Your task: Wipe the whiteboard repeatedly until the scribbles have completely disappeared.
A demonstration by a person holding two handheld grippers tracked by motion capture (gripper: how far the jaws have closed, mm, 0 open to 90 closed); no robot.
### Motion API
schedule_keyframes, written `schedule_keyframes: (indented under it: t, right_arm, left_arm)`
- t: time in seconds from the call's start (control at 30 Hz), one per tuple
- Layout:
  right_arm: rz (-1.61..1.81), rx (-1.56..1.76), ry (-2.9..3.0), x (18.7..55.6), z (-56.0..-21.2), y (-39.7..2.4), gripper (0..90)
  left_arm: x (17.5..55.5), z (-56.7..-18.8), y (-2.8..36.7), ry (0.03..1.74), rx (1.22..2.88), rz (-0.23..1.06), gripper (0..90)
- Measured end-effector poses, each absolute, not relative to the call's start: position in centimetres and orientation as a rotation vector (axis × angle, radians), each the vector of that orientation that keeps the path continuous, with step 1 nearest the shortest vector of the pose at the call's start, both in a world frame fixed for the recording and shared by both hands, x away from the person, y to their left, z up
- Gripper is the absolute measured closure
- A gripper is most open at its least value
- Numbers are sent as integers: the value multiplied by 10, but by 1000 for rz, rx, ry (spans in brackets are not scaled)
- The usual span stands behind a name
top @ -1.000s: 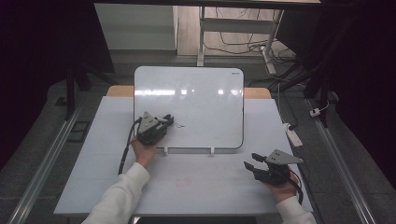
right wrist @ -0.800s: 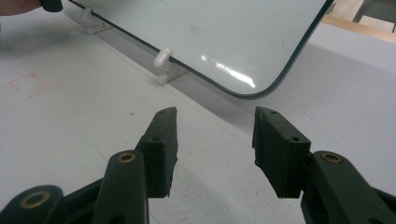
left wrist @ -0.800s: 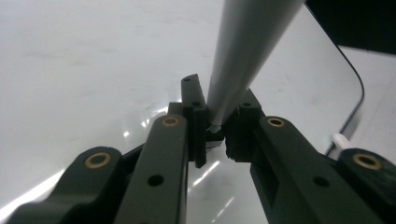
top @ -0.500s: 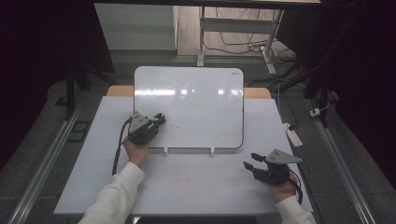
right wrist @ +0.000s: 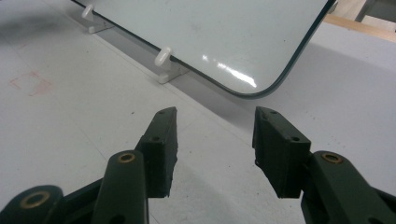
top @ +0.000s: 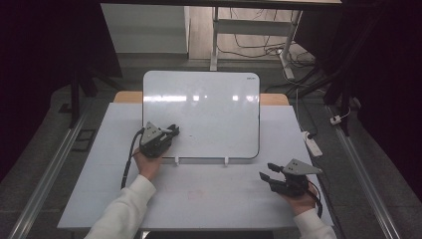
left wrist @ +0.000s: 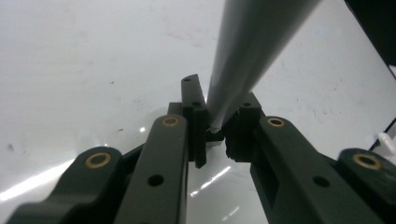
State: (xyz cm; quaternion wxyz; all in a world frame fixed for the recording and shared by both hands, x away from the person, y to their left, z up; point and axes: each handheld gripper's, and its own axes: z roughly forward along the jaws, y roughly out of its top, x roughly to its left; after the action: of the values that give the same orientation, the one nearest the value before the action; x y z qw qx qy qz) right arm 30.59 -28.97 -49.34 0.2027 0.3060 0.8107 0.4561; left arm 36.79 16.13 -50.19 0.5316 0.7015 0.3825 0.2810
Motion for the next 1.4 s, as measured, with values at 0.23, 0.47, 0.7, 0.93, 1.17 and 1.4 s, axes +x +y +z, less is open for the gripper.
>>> schedule_keyframes:
  t: [0.23, 0.47, 0.7, 0.93, 1.17, 1.4]
  right_arm:
    - [1275, 844, 2258, 305, -491, -288, 502]
    - [1277, 850, 2256, 305, -492, -290, 500]
    - [1277, 846, 2256, 306, -492, -290, 500]
    - [1304, 828, 2237, 305, -488, -288, 501]
    - [1350, 784, 2225, 303, -483, -279, 501]
    - [1428, 728, 2213, 299, -474, -263, 501]
  left_arm:
    - [370, -507, 107, 806, 1741, 628, 796]
    - [387, -488, 133, 881, 1691, 638, 797]
    - [391, -487, 107, 828, 1744, 590, 797]
    - [381, -485, 101, 784, 1801, 498, 797]
    - [357, -476, 103, 708, 1846, 359, 797]
    - [335, -474, 99, 659, 1878, 188, 796]
